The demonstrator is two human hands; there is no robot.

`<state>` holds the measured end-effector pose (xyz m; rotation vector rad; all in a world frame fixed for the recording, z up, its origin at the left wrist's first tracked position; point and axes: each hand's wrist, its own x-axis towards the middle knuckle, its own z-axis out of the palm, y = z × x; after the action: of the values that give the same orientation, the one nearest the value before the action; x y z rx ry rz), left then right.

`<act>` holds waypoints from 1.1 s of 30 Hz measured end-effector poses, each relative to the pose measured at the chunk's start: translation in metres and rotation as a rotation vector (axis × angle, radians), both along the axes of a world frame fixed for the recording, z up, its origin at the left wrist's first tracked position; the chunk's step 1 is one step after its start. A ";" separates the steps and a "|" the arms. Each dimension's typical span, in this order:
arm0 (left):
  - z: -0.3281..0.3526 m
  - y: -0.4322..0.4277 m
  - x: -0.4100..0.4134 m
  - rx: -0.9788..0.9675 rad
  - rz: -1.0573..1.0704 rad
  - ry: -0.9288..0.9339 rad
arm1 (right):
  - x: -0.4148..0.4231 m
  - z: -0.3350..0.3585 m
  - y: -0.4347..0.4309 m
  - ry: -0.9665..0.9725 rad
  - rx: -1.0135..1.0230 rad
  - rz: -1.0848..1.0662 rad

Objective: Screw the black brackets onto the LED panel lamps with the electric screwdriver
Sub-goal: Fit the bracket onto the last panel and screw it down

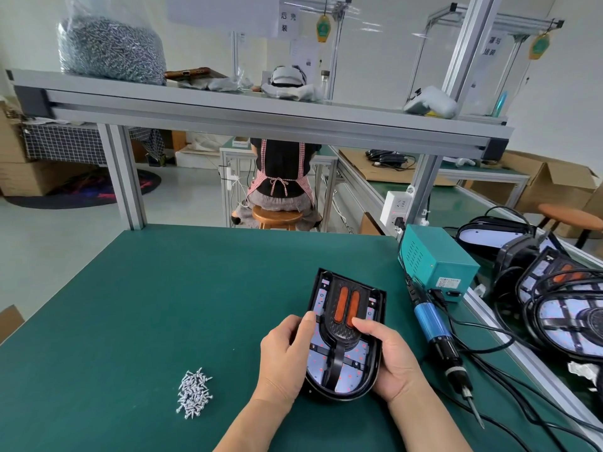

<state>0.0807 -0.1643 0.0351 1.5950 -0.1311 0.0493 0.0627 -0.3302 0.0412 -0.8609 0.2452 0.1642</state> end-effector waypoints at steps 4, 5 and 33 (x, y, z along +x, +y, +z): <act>-0.007 -0.008 0.003 0.162 0.057 -0.044 | 0.002 0.000 0.001 -0.012 0.019 -0.085; -0.008 -0.010 0.003 0.205 0.056 -0.054 | 0.003 0.000 0.001 -0.016 0.027 -0.110; -0.026 -0.082 -0.016 1.332 -0.260 -0.290 | -0.012 0.025 -0.026 -0.285 0.093 -0.769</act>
<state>0.0644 -0.2460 0.0090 2.8733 -0.7058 -0.0213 0.0504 -0.3558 0.0663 -0.6380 0.2820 -0.6548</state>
